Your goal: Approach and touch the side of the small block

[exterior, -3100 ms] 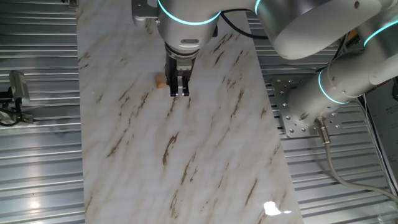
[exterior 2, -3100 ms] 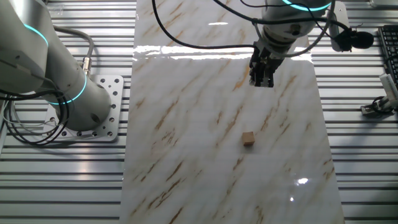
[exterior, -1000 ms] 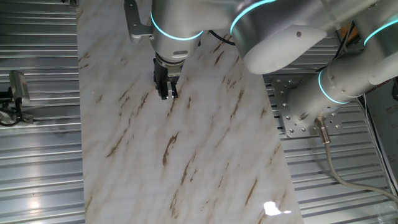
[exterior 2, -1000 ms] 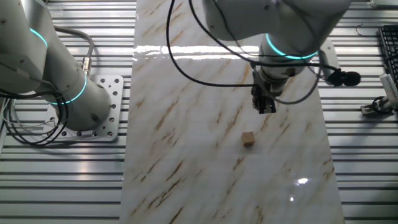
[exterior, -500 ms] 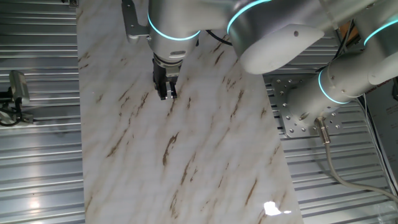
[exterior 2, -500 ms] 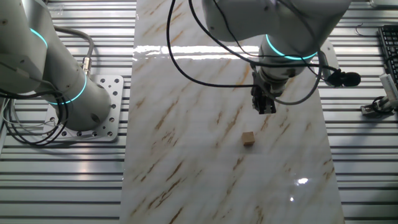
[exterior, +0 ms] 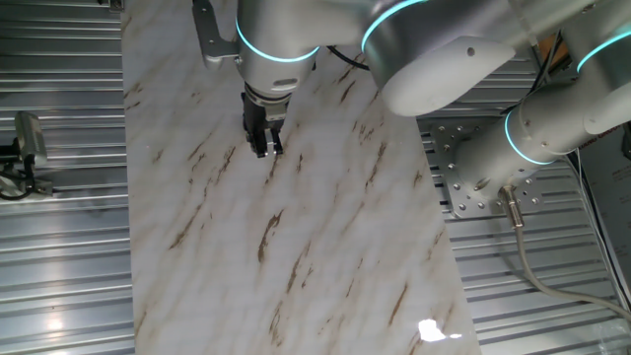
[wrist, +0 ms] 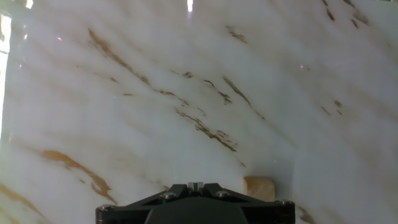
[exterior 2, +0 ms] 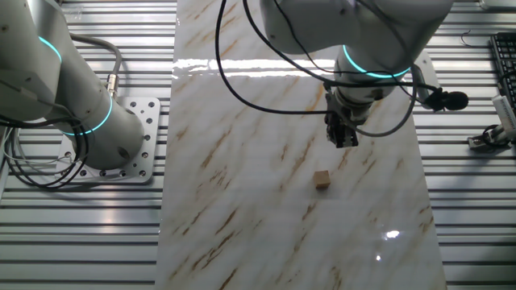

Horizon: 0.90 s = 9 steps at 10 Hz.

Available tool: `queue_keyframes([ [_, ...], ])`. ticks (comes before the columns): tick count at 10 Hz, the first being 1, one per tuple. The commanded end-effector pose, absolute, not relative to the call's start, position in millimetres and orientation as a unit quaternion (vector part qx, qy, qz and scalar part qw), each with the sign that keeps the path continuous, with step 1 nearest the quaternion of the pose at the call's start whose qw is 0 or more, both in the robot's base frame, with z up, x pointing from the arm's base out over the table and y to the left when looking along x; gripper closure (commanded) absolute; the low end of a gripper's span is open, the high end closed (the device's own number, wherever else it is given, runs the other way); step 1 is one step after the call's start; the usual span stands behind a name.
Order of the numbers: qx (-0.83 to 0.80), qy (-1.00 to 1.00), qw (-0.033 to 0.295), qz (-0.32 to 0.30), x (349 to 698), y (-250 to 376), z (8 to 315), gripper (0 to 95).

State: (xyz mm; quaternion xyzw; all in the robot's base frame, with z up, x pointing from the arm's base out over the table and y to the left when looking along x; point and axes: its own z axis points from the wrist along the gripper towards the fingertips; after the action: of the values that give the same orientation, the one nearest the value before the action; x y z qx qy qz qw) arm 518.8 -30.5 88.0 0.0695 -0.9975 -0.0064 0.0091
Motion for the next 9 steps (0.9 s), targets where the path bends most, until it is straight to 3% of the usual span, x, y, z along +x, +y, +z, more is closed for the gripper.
queue_keyframes([
  [1, 0.086, -0.996, 0.017, -0.01, 518.9, -30.5, 88.1, 95.0],
  [9, 0.101, -0.987, 0.125, -0.027, 518.9, -30.5, 88.1, 95.0],
])
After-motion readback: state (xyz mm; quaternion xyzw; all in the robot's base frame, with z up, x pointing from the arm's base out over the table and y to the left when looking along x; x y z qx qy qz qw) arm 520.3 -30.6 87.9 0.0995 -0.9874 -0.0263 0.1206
